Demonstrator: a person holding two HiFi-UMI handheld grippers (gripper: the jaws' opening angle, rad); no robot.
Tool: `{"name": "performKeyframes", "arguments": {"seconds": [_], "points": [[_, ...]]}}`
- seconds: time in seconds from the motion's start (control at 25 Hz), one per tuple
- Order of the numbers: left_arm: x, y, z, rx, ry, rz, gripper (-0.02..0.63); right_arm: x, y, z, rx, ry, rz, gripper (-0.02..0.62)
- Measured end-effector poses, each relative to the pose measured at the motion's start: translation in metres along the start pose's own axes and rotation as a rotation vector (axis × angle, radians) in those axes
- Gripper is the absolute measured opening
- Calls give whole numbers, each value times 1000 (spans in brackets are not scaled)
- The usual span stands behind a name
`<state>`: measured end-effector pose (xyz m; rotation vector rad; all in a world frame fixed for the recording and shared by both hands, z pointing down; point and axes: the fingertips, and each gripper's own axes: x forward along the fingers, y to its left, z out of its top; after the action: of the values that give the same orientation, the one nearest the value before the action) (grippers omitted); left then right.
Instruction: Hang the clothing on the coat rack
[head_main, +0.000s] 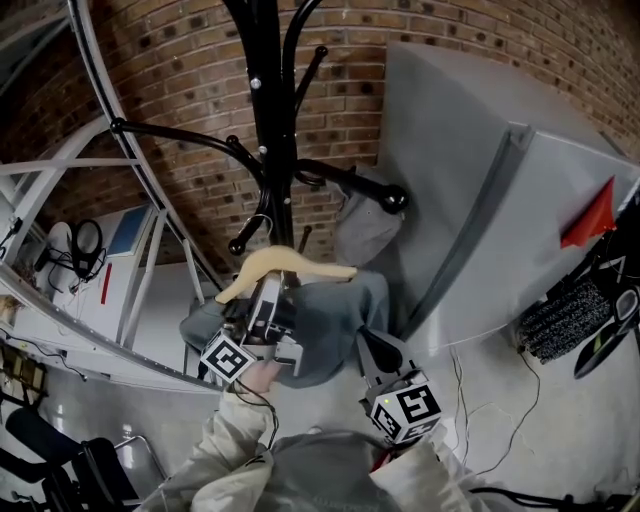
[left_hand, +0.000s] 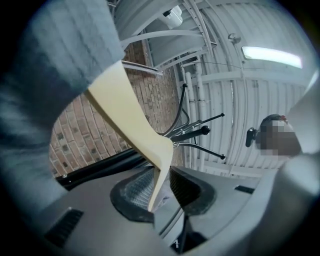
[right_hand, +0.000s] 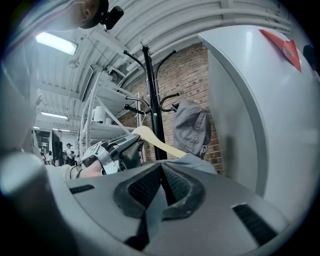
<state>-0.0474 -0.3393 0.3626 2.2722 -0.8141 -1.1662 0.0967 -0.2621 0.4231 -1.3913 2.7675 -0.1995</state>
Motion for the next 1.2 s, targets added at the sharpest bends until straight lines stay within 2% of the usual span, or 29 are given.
{"name": "performKeyframes", "arguments": {"seconds": [0.08,0.24,0.36,0.72,1.0,1.2], "points": [[-3,-5,-5,34,15,0,98,-3,0,-3,6,-1,5,25],[-9,-13,-14,48,23,-7,98,-10,2,-4,1,7,26,25],[-16,-20,-20,94,39,23,98,-15,4,-6,5,16,45,25],[-51,-36,-35,294,138,123,66,-18,22,-21,31,36,105,25],[-90,-45,-39,518,262,201,12,-14,56,-31,32,51,129,25],[-127,-56,-34,568,321,212,9,-16,90,-36,30,43,112,25]]}}
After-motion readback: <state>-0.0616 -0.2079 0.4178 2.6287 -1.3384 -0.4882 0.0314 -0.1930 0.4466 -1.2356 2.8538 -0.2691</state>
